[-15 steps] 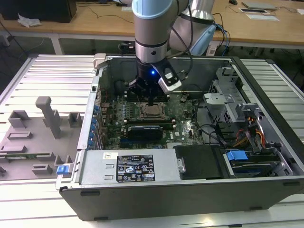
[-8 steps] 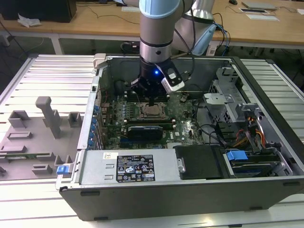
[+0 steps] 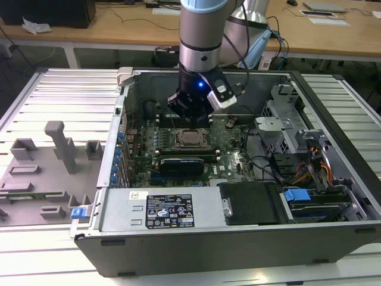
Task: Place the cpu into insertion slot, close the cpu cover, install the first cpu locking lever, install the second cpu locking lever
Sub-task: 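Close the cpu cover, then install the first cpu locking lever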
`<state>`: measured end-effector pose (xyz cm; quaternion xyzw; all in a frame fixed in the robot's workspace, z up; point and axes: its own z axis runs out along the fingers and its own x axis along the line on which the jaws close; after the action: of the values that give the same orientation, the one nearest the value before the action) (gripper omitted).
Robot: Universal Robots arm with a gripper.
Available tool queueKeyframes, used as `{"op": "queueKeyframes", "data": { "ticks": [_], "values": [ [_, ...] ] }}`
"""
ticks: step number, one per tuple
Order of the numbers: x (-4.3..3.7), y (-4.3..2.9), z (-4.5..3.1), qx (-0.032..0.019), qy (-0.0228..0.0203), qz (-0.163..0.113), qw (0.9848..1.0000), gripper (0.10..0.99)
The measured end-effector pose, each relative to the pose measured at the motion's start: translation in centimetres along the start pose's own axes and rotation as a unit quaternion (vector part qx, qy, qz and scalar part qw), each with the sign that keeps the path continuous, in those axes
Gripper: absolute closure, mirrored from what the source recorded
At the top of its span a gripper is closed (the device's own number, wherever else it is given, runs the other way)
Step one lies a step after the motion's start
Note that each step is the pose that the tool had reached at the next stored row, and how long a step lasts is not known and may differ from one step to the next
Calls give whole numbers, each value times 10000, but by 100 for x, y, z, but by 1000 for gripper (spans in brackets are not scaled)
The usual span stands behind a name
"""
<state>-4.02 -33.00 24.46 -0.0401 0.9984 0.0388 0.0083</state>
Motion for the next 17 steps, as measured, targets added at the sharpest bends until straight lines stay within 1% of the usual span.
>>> {"op": "queueKeyframes", "data": {
  "ticks": [3, 6, 17],
  "values": [
    [-1, 6, -80, 10, -4, -42, 10000, 980],
    [-3, 11, -143, 28, -2, -65, 10000, 980],
    [-3, 11, -144, 28, -7, -65, 10000, 980]
  ]
}}
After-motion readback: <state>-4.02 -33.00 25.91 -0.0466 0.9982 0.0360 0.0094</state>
